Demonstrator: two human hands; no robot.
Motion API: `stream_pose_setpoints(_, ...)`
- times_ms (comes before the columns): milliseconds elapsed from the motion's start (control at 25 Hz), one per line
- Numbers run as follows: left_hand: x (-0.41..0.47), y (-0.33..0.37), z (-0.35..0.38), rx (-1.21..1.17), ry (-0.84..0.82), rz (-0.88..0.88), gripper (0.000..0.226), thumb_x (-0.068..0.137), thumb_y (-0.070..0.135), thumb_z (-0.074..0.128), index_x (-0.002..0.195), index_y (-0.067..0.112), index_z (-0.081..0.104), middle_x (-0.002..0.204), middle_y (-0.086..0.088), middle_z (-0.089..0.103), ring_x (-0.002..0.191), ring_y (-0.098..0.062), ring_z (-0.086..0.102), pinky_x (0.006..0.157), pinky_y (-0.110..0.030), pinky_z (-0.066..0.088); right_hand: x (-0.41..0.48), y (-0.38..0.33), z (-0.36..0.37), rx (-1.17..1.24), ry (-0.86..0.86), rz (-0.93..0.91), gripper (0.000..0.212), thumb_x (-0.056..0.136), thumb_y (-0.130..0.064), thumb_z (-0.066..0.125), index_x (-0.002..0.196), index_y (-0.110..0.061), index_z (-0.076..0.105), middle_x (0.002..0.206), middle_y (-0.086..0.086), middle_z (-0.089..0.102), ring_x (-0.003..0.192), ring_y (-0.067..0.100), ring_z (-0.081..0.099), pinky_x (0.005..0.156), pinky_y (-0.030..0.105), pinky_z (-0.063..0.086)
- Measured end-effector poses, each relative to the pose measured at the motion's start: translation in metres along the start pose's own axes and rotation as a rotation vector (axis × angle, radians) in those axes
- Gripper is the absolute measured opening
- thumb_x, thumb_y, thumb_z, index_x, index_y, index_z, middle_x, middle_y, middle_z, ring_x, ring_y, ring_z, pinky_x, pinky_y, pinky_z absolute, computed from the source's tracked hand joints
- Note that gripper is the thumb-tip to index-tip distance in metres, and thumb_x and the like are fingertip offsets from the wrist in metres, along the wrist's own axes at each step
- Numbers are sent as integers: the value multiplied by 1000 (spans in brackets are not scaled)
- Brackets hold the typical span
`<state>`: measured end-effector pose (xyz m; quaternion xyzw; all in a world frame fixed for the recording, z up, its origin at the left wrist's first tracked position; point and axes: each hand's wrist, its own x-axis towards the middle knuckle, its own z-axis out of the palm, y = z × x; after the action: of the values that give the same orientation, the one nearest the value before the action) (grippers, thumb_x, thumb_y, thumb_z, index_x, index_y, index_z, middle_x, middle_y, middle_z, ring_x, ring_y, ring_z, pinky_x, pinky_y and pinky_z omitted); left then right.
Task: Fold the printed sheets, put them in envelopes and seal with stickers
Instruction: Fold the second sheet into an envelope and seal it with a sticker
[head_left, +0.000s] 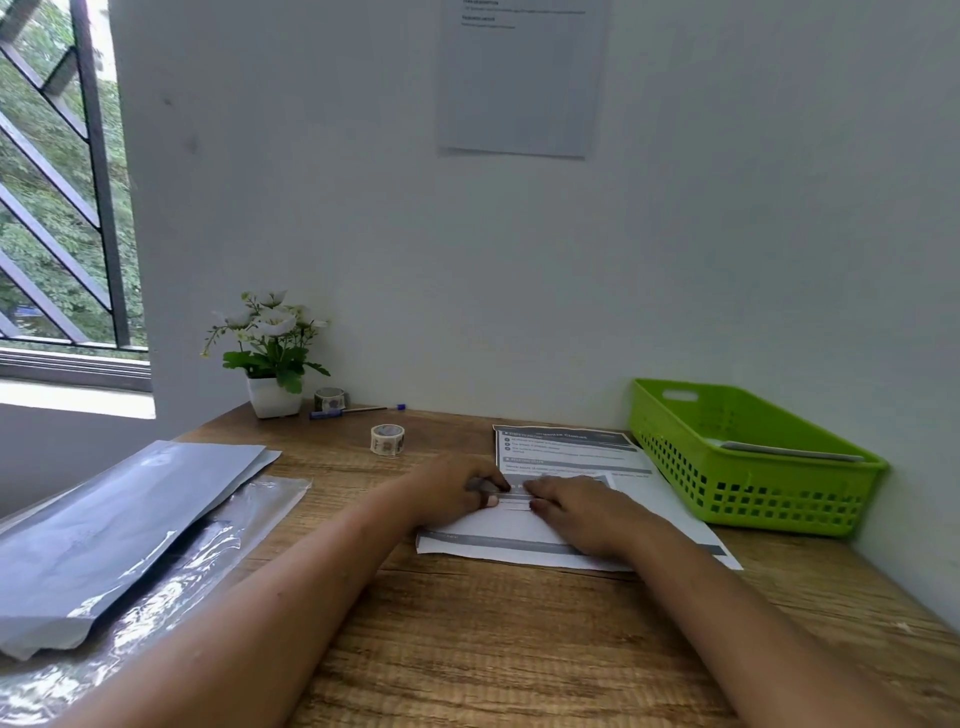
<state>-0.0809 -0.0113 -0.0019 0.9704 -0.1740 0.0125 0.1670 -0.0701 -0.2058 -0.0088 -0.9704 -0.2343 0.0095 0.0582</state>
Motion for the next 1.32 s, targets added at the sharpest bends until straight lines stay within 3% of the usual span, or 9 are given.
stream_pose_setpoints(320,-4,-20,-6,52,-170,-105,56,98,48,34,149,30,22,158,1,18,145,-23,17,116,-40,12,-8,19,-9,-260,-19,333,51,99,-47,22,135,-18,43,143,7,47,133,24,42,114,48,20)
stream_pose_setpoints(440,-4,-22,-6,39,-152,-99,53,98,46,34,148,30,24,157,2,20,144,-22,20,116,-38,14,-20,4,-21,-159,8,177,57,95,-59,26,138,-25,42,147,-1,41,139,21,33,117,53,7)
stream_pose_setpoints(560,-4,-25,-6,-50,-119,-111,46,97,41,41,142,32,36,150,2,35,135,-21,35,112,-36,26,-31,-14,-41,110,-74,-7,78,79,-71,48,146,-35,30,156,-7,26,143,17,26,118,40,19)
stream_pose_setpoints(640,-5,-26,-7,-102,-96,-104,40,97,36,46,137,32,43,145,3,42,130,-18,40,109,-34,30,-36,-22,-44,40,-138,-66,83,70,-70,62,142,-39,36,152,-10,34,138,15,34,112,33,29)
stream_pose_setpoints(840,-7,-27,-11,-247,-10,-138,40,95,7,42,129,25,55,138,0,51,125,-17,45,101,-29,32,-37,-20,-47,32,109,-145,30,89,-37,57,117,-30,62,117,-11,64,106,12,59,92,33,48)
stream_pose_setpoints(960,-9,-25,-14,-325,15,-223,39,98,18,41,137,23,47,141,-4,49,126,-22,46,103,-34,35,-37,-17,-49,-88,339,-139,16,96,-30,46,95,-27,61,96,-2,67,92,21,63,73,32,47)
stream_pose_setpoints(1040,-10,-24,-18,-513,36,-258,44,99,39,36,139,22,42,138,-5,53,128,-21,45,111,-38,30,-34,-14,-46,-128,448,-138,21,97,-32,45,110,-29,61,103,0,69,97,24,63,75,32,46)
stream_pose_setpoints(1160,-11,-21,-23,-795,32,-322,88,79,77,24,145,19,29,115,-4,69,128,-24,47,117,-49,16,-29,-8,-38,-109,437,-78,38,97,-36,46,135,-33,46,128,-5,60,118,18,54,99,35,36)
stream_pose_setpoints(1320,-13,-9,-18,-507,23,-255,62,86,53,55,134,15,46,124,-3,58,112,-21,52,100,-36,38,-20,-3,-17,-307,357,49,67,95,-44,44,151,-31,8,155,-8,21,144,18,17,114,55,5)
